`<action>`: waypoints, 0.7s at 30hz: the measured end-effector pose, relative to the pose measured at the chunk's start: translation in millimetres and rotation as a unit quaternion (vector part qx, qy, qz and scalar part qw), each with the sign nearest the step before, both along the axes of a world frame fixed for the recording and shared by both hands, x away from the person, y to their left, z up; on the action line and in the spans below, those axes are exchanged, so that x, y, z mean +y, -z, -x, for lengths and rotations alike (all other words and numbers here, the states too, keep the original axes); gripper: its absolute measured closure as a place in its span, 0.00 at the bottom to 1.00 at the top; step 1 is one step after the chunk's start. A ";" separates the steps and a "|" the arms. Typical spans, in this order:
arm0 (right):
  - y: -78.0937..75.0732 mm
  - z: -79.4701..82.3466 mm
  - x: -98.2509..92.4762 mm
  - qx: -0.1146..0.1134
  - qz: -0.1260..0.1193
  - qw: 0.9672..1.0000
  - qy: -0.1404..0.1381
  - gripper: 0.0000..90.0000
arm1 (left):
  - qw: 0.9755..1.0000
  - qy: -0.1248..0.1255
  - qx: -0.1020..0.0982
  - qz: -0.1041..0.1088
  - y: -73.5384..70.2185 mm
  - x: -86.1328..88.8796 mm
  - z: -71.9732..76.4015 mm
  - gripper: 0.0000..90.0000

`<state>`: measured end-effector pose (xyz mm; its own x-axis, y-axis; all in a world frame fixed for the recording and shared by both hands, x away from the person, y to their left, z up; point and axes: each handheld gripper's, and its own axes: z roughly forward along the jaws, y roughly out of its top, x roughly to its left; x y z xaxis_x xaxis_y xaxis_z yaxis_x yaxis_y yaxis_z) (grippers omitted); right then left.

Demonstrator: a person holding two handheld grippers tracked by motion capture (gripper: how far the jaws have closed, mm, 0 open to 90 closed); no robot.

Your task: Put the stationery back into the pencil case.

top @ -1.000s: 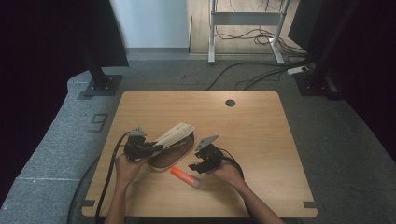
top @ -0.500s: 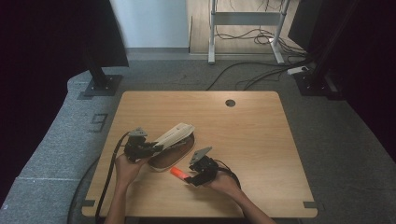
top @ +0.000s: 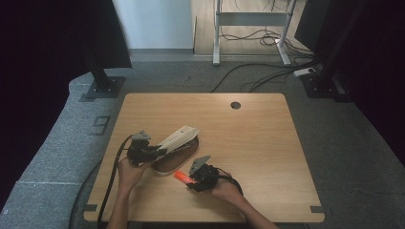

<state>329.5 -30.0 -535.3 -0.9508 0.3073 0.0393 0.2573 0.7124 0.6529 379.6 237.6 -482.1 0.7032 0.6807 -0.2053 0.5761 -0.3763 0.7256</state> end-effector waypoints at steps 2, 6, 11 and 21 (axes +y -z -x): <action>0.1 0.7 -0.7 -0.003 0.000 1.000 -0.002 0.72 | 1.000 0.000 0.000 0.000 0.0 -0.1 0.0 0.82; 0.5 1.0 -1.7 0.000 -0.005 1.000 -0.003 0.72 | 1.000 0.001 -0.003 -0.002 0.0 -0.1 0.1 0.82; 0.2 0.2 -3.0 0.004 -0.010 1.000 -0.001 0.72 | 1.000 0.001 -0.004 -0.003 0.0 -0.1 0.2 0.82; -13.4 -2.5 -10.5 -0.004 -0.023 1.000 0.009 0.72 | 1.000 0.000 -0.005 -0.002 -0.2 0.0 0.3 0.83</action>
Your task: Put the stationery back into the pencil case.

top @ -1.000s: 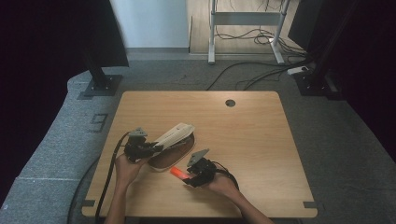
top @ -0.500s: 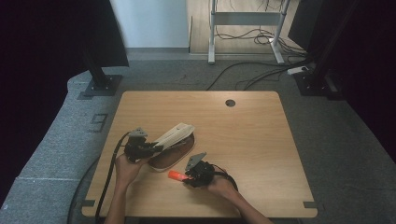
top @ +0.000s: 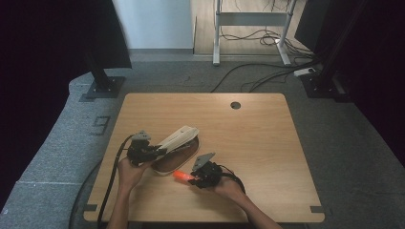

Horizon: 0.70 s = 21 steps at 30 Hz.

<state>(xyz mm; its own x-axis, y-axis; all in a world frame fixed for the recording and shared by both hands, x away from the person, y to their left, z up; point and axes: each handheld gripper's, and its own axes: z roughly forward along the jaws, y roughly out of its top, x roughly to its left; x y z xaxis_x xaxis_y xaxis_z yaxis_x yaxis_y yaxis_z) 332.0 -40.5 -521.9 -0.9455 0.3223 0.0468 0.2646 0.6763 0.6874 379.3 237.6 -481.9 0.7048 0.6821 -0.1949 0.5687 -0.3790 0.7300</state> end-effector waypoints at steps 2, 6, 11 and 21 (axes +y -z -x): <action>-3.8 -2.7 -3.1 -0.002 -0.005 1.000 0.007 0.72 | 1.000 -0.001 0.001 0.001 -0.1 0.1 -0.1 0.83; -8.3 -8.5 -6.1 -0.002 -0.010 1.000 0.014 0.72 | 1.000 -0.002 0.001 0.002 -0.3 0.4 -0.2 0.83; -11.5 -14.3 -7.0 -0.004 -0.010 1.000 0.020 0.72 | 1.000 -0.004 0.001 0.002 -0.5 0.5 -0.1 0.83; -14.8 -28.1 -4.5 -0.008 -0.004 0.999 0.031 0.72 | 1.000 -0.003 -0.002 0.002 -0.9 0.6 0.0 0.83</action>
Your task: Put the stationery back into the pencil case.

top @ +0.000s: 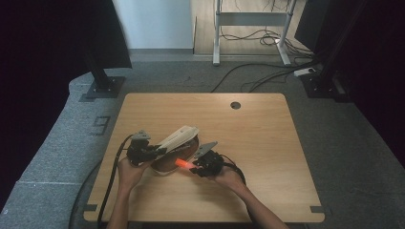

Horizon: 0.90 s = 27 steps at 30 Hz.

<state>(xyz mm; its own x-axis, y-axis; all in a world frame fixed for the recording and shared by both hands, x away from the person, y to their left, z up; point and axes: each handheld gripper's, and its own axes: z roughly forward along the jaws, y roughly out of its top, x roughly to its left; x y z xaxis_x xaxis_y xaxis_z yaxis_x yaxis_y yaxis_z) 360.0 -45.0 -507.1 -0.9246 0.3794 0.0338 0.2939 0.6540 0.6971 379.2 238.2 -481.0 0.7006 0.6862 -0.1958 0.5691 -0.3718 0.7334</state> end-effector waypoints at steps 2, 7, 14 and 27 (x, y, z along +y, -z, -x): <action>0.1 -2.8 0.4 -0.001 0.000 1.000 0.002 0.72 | 1.000 0.000 0.000 0.000 -0.1 0.0 0.0 0.83; -0.5 -7.7 1.9 -0.002 0.002 1.000 0.006 0.72 | 1.000 0.000 -0.001 0.000 -0.3 -0.1 0.2 0.83; -2.0 -16.5 9.8 -0.006 0.005 1.000 0.008 0.72 | 1.000 0.000 -0.002 0.000 -1.0 0.0 0.6 0.83; 0.9 -32.3 21.2 -0.004 0.019 1.000 0.018 0.72 | 1.000 -0.001 -0.004 0.002 -1.9 -0.1 1.5 0.83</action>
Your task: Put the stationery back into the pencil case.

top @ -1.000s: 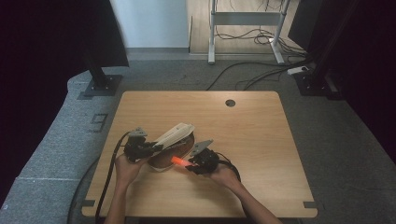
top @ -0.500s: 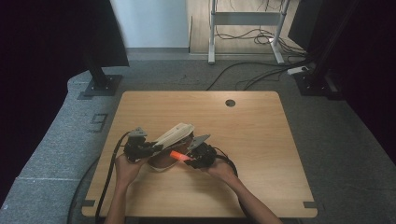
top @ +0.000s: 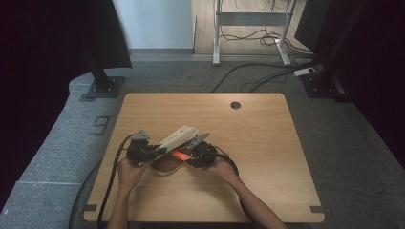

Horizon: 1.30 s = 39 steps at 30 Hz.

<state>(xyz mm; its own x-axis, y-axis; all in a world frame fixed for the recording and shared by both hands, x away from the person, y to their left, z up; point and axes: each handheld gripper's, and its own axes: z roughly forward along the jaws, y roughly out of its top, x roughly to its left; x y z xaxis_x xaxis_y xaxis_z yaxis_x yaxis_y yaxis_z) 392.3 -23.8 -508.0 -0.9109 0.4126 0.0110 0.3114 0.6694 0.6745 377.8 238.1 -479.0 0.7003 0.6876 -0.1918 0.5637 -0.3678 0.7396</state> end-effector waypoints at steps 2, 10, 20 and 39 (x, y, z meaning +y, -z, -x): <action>-0.3 -2.2 1.5 0.001 0.002 1.000 0.000 0.72 | 1.000 0.000 0.000 0.000 -0.1 0.0 0.0 0.83; -1.4 -10.6 11.1 0.000 0.012 1.000 -0.001 0.72 | 1.000 0.001 -0.001 0.001 -0.5 -0.2 0.4 0.83; -4.3 -22.0 22.3 -0.007 0.023 1.000 0.001 0.72 | 1.000 0.003 -0.001 -0.001 -2.3 -1.8 1.1 0.83; 4.7 -42.1 40.6 -0.008 0.016 1.000 0.011 0.71 | 1.000 0.003 0.001 -0.002 -1.4 -2.9 0.9 0.83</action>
